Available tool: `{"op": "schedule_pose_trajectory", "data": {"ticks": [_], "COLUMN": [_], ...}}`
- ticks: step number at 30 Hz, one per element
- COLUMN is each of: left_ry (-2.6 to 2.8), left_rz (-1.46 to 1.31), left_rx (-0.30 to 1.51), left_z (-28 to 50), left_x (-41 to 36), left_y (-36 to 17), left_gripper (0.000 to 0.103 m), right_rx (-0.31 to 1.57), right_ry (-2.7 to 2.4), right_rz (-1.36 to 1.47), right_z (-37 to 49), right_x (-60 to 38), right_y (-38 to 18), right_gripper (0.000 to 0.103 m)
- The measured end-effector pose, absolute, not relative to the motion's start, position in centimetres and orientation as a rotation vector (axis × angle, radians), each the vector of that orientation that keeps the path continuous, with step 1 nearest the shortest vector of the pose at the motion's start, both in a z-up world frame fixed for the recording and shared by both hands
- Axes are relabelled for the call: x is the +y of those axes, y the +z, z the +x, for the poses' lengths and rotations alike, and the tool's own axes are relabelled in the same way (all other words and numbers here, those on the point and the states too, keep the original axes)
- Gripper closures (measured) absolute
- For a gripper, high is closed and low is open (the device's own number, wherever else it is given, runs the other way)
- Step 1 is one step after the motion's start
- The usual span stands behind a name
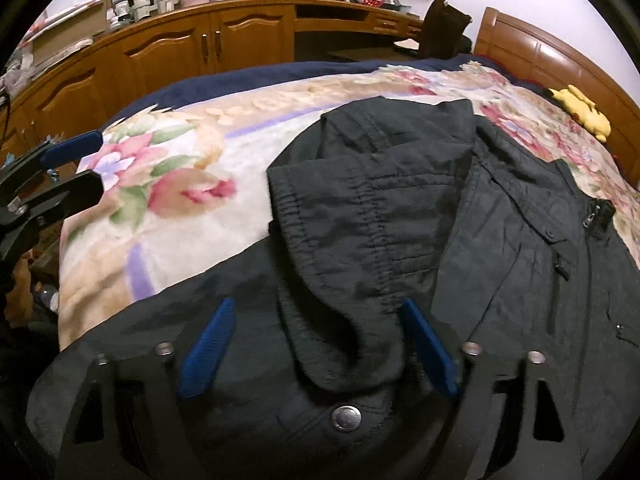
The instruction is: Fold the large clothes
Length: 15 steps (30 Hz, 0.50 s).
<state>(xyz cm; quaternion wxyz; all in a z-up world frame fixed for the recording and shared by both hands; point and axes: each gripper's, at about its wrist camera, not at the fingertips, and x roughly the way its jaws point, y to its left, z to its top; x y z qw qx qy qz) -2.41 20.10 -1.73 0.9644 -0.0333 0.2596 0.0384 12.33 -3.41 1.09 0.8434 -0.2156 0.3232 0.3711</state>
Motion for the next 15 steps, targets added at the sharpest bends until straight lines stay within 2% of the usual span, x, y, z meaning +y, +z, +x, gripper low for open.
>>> {"op": "schedule_pose_trajectory", "data": {"ticks": [1, 2, 4, 7, 15], "left_ry": [0.074, 0.071, 0.062, 0.043, -0.025], "left_rz": [-0.067, -0.066, -0.064, -0.059, -0.053], "left_rx": [0.524, 0.523, 0.52, 0.508, 0.476], "left_z": [-2.4, -2.3, -2.3, -2.1, -1.8], "left_x": [20.0, 19.9, 19.4, 18.4, 15.4], "left_y": [-1.7, -1.6, -1.5, -1.2, -0.3], "left_gripper": [0.019, 0.019, 0.019, 0.019, 0.019], "right_rx": [0.674, 0.666, 0.645, 0.585, 0.524], "right_ry": [0.771, 0.763, 0.751, 0.732, 0.639], "right_rz": [-0.456, -0.451, -0.44, -0.385, -0.244], "right_z": [12.4, 12.4, 12.1, 11.7, 10.2], "right_x": [-3.3, -3.5, -3.9, -5.3, -11.8], "right_y": [1.0, 1.2, 1.6, 2.5, 4.3], "right_gripper": [0.056, 0.064, 0.091, 0.097, 0.1]}}
